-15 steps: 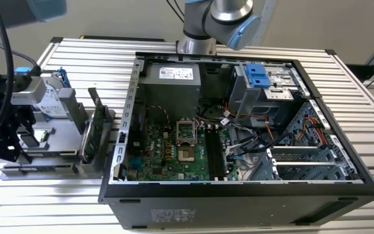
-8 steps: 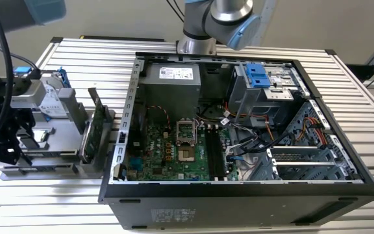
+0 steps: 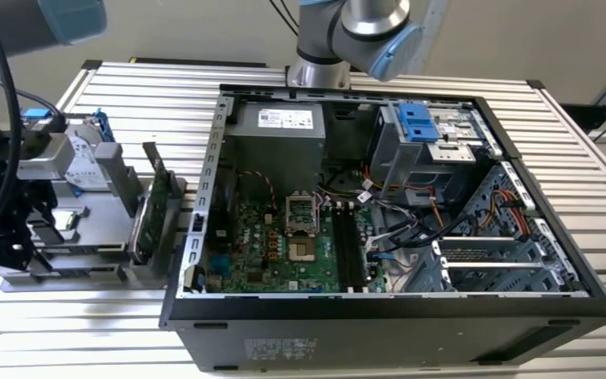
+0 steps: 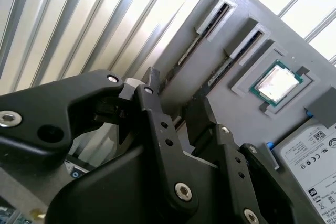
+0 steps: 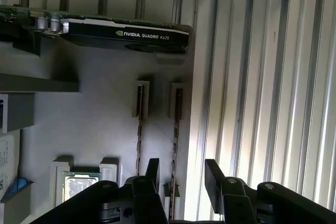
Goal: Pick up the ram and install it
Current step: 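Pick up the ram and move it above insertion slot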
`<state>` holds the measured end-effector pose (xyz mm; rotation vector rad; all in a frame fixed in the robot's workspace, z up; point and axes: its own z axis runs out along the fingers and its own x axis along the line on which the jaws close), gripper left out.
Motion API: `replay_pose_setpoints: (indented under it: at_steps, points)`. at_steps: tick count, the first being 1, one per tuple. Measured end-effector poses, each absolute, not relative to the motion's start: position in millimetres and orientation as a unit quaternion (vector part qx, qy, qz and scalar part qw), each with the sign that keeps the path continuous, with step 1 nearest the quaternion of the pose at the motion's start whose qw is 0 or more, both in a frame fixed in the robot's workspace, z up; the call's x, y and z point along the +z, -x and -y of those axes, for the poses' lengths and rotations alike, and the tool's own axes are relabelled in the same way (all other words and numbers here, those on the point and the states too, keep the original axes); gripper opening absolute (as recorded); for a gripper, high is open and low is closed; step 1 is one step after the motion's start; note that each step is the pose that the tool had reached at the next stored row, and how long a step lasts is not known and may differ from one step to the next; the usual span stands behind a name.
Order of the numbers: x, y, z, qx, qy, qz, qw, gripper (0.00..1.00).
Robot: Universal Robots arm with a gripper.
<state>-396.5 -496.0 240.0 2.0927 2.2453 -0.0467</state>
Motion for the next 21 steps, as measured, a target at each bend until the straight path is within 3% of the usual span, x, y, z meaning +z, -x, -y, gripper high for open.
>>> replay_pose_setpoints:
  at_steps: [21]
  points:
    - [218.6,396.5,495.9,-0.017,-0.681,-0.731,0.037,1.00]
